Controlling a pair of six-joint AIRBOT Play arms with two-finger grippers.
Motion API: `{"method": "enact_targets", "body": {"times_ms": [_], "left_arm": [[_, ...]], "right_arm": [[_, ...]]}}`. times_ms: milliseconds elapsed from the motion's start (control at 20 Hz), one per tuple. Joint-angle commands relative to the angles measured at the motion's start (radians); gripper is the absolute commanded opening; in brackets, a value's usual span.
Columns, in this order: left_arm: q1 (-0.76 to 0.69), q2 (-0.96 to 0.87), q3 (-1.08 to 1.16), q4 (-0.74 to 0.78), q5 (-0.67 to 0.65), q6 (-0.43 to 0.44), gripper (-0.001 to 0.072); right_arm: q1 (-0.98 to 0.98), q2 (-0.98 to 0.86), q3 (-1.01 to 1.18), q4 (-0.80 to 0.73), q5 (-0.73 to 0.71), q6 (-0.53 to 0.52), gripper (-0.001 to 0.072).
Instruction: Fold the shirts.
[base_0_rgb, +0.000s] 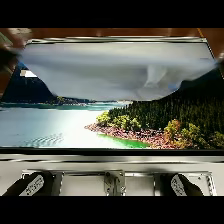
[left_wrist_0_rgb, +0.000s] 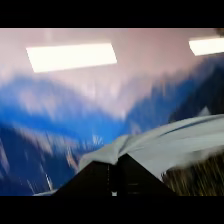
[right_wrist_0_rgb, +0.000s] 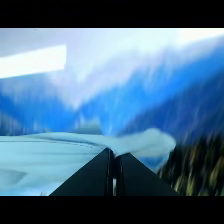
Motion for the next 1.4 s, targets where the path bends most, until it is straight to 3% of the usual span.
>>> {"method": "enact_targets", "body": {"times_ms": [0,150,300,400,550,750,900,1000,1100,1200,1350], "left_arm": [[0.0,0.118,0.449,0.054,0.151,-0.041,0.0039],[0.0,0.225,0.52,0.229,0.156,-0.175,0.0039],[0.0,0.312,0.486,0.43,-0.008,-0.277,0.0039],[0.0,0.339,0.46,0.507,-0.164,-0.281,0.0039],[0.0,0.345,0.396,0.541,-0.287,-0.28,0.0039],[0.0,0.344,0.227,0.54,-0.319,-0.28,0.004],[0.0,0.337,0.027,0.541,-0.317,-0.28,0.0039],[0.0,0.319,-0.135,0.541,-0.31,-0.262,0.004],[0.0,0.275,-0.315,0.54,-0.264,-0.263,0.004],[0.0,0.196,-0.461,0.533,-0.153,-0.266,0.004],[-0.001,-0.006,-0.532,0.489,0.101,-0.263,0.004]], "right_arm": [[0.0,0.153,0.314,-0.037,-0.224,0.089,0.006],[0.0,0.234,0.414,-0.092,-0.203,0.201,0.0061],[0.0,0.314,0.427,-0.282,-0.104,0.247,0.0061],[0.0,0.338,0.427,-0.388,-0.011,0.328,0.0061],[0.0,0.329,0.427,-0.41,0.123,0.347,0.0061],[0.0,0.268,0.427,-0.376,0.293,0.346,0.0061],[0.0,0.143,0.42,-0.388,0.56,0.339,0.0061],[0.001,0.055,0.338,-0.367,0.635,0.353,0.0061],[0.001,-0.011,0.167,-0.321,0.6,0.359,0.006],[0.028,-0.081,-0.048,-0.315,0.469,0.339,0.006],[0.188,-0.27,-0.248,-0.342,-0.013,0.252,0.0059]]}}
